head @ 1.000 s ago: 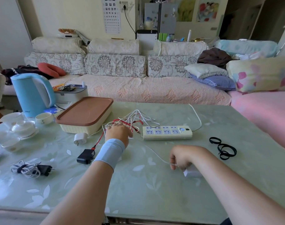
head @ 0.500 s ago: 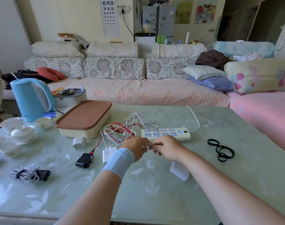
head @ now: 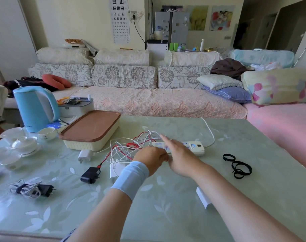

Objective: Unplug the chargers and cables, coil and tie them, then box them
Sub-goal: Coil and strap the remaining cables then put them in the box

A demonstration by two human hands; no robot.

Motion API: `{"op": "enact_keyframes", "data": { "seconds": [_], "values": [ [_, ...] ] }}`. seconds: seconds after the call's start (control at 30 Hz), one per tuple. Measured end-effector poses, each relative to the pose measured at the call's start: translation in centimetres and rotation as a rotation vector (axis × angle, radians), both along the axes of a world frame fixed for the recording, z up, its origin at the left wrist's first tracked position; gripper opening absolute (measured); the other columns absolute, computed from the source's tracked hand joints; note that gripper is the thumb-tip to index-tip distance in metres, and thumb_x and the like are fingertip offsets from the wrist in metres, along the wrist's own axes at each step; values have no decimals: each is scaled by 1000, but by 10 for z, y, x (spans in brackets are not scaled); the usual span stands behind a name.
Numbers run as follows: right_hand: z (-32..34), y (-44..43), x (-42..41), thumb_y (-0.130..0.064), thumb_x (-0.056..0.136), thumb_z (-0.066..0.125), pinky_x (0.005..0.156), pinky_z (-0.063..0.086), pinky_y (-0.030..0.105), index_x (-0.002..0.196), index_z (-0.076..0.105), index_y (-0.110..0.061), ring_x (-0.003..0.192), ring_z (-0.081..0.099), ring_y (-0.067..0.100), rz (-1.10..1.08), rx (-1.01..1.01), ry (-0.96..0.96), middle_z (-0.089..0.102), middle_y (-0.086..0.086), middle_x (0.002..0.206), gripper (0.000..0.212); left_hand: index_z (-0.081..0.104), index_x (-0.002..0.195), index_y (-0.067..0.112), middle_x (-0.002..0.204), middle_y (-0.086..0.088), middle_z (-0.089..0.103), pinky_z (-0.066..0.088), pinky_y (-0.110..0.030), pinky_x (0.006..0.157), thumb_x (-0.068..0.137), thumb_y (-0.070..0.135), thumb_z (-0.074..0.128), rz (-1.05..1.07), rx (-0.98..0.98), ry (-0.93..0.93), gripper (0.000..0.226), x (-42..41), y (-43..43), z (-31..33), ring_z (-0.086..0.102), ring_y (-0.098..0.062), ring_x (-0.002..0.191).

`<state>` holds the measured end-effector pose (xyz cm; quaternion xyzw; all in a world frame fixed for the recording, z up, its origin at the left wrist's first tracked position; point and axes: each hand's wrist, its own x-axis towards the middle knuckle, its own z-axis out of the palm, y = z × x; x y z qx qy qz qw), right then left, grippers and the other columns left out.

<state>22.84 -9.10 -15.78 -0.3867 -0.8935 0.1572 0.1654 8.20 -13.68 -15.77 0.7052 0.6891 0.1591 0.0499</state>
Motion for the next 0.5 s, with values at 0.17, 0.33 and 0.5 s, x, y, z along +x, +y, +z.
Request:
{"op": "enact_keyframes", "data": {
  "seconds": [0.17, 0.33, 0.5],
  "values": [
    [20, -13, -6, -8, 85, 46, 74, 43, 28, 103, 73, -23, 94, 61, 27, -27, -36, 58, 72, 5, 96, 36, 65, 83, 27, 84, 3, 68, 44, -25, 72, 91, 41, 57, 13, -103, -76, 18, -19, -5, 4, 63, -21, 85],
    [24, 0, 10, -32, 71, 44, 50, 29, 35, 50, 45, -10, 53, 35, 22, -185, 62, 380, 37, 6, 49, 30, 69, 89, 29, 83, 8, 61, 40, -25, 80, 89, 44, 62, 82, 6, -93, 17, -50, -5, -4, 59, -19, 89],
    [19, 10, 14, -27, 84, 53, 52, 25, 34, 50, 25, -16, 55, 30, 22, -443, 132, 384, 21, 3, 52, 45, 70, 92, 32, 92, 4, 69, 38, -31, 89, 92, 44, 54, 82, 191, -2, 19, -48, -2, -3, 58, -23, 95]
  ]
}}
